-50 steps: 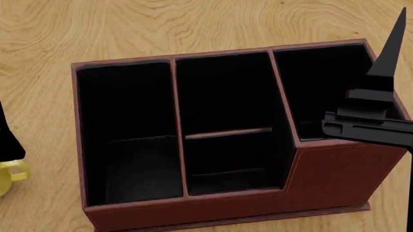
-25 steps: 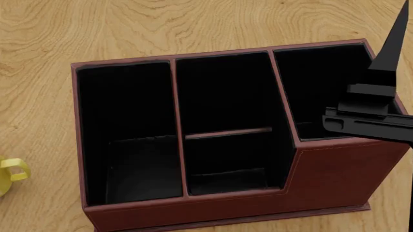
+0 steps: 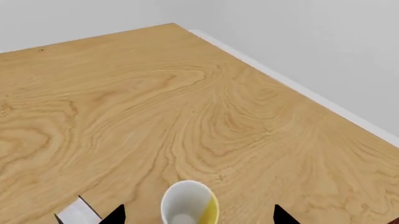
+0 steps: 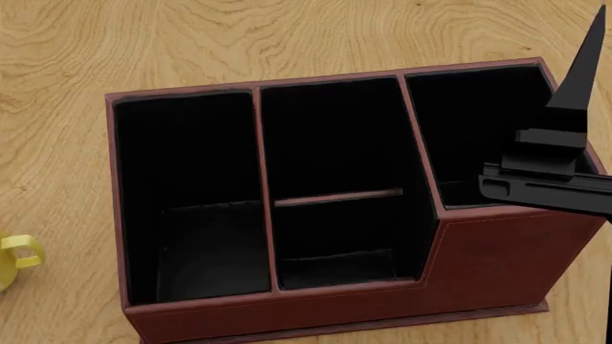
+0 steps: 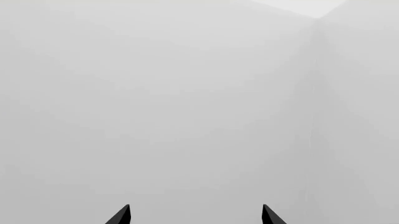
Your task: Pick up the book and place it in the back compartment of the caddy.
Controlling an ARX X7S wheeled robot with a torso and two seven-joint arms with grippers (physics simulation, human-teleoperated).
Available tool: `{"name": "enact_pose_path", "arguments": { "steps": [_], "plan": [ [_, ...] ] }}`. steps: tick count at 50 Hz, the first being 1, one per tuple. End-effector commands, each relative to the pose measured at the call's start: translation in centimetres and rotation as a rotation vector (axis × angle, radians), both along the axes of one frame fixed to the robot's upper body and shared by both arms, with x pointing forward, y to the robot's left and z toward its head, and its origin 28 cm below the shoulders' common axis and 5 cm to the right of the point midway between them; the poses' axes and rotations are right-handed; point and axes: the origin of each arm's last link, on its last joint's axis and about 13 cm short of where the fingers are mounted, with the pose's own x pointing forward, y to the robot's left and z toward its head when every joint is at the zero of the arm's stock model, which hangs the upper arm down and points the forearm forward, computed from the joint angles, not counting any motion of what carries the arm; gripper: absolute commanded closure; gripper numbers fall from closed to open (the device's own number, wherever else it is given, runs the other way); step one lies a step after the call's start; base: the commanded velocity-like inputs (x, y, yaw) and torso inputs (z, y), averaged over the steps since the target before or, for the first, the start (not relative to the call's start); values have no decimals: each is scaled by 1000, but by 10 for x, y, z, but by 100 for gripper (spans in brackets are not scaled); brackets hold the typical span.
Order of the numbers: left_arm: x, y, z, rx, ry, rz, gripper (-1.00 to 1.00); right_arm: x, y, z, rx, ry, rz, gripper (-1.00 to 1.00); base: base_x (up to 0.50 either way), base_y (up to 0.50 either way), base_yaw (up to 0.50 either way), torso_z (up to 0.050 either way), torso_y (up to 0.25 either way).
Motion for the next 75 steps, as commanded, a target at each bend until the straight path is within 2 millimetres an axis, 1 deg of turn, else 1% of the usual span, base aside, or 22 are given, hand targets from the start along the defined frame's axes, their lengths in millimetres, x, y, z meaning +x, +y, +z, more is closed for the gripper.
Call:
{"name": "enact_pose_path", "arguments": {
  "steps": [1, 18, 31, 36, 52, 57, 58, 63, 75],
  "plan": [
    [1, 1, 2, -33, 6, 85, -100, 0, 0, -1, 1, 2, 0, -100, 0, 0, 0, 0, 0],
    [-2, 5, 4, -73, -22, 164, -100, 1, 1, -2, 3, 5, 4, -100, 0, 0, 0, 0, 0],
    [0, 11, -4, -145, 30, 218, -100, 1, 0, -3, 6, 6, 7, -100, 0, 0, 0, 0, 0],
    [0, 14, -6, -146, 42, 241, -100, 3, 1, -4, 6, 8, 9, -100, 0, 0, 0, 0, 0],
    [3, 18, -14, -202, 103, 282, -100, 4, 1, -4, 7, 9, 15, -100, 0, 0, 0, 0, 0],
    [6, 19, -17, -200, 133, 293, -100, 5, 1, -5, 9, 10, 14, -100, 0, 0, 0, 0, 0],
    [8, 19, -20, -209, 161, 286, -100, 4, 0, -6, 11, 10, 13, -100, 0, 0, 0, 0, 0],
    [12, 19, -22, -215, 172, 281, -100, 4, -1, -6, 12, 10, 11, -100, 0, 0, 0, 0, 0],
    [24, 20, -32, -216, 217, 274, -100, 4, -1, -7, 10, 13, 9, -100, 0, 0, 0, 0, 0]
  ]
}}
